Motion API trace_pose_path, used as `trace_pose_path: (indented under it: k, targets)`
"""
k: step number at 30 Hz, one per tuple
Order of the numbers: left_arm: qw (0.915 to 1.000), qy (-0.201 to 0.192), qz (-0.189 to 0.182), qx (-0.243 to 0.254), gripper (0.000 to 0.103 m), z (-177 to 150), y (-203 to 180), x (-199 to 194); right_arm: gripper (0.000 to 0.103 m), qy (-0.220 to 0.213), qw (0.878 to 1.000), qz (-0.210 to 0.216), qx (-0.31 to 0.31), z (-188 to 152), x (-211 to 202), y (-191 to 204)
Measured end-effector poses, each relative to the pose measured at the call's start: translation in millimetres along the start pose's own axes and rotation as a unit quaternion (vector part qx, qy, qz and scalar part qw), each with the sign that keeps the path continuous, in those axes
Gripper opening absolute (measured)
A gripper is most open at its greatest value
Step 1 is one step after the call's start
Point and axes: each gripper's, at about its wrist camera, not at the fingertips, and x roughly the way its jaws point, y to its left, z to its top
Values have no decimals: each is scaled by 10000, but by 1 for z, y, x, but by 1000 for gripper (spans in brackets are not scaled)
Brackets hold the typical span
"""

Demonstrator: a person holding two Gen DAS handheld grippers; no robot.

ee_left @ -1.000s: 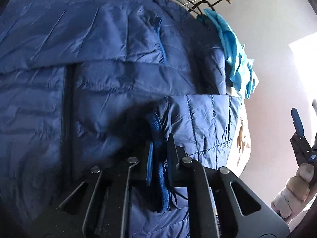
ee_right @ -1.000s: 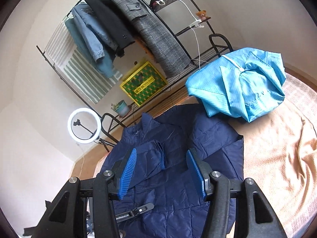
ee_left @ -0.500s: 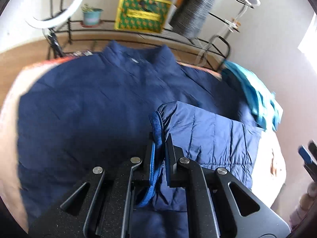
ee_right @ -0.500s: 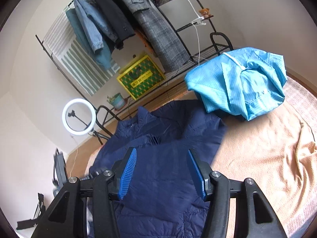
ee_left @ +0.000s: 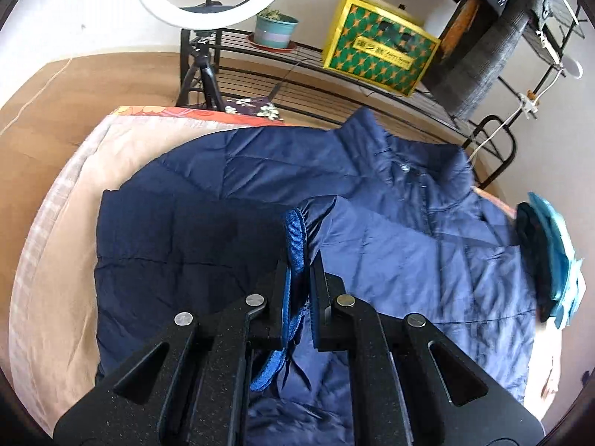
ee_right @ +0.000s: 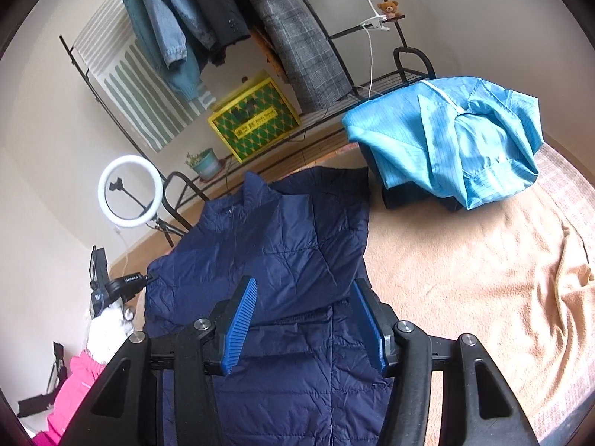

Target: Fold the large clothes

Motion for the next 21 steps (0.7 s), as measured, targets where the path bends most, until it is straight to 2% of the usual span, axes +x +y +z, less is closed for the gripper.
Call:
trace_pose_path:
  k: [6, 7, 9, 11, 14, 16, 21]
  targets:
    - [9998, 166, 80, -108, 7, -14, 10, 18, 56, -20, 9988, -354, -325, -8, 0, 6]
    - [9997, 187, 81, -100, 10, -14, 9, 16, 56, -35, 9988, -368, -331, -9, -2, 5]
    - [9997, 237, -17, -71, 24, -12, 9, 9, 56, -89, 9986, -398, -343, -10, -6, 3]
    - [9999, 116, -25, 8, 29, -11, 10, -9, 56, -124, 9986, -387, -328, -11, -11, 0]
    - [9998, -133, 34, 161, 29, -12, 16, -49, 56, -194, 9991, -278, -263, -15, -18, -5]
    - [9996, -234, -101, 80, 29, -16, 27, -77, 56, -259, 9988, -260, -311, -18, -23, -5]
    - [9981, -563, -132, 227, 30, -51, 55, -159, 56, -535, 9959, -280, -671, -33, -41, -1]
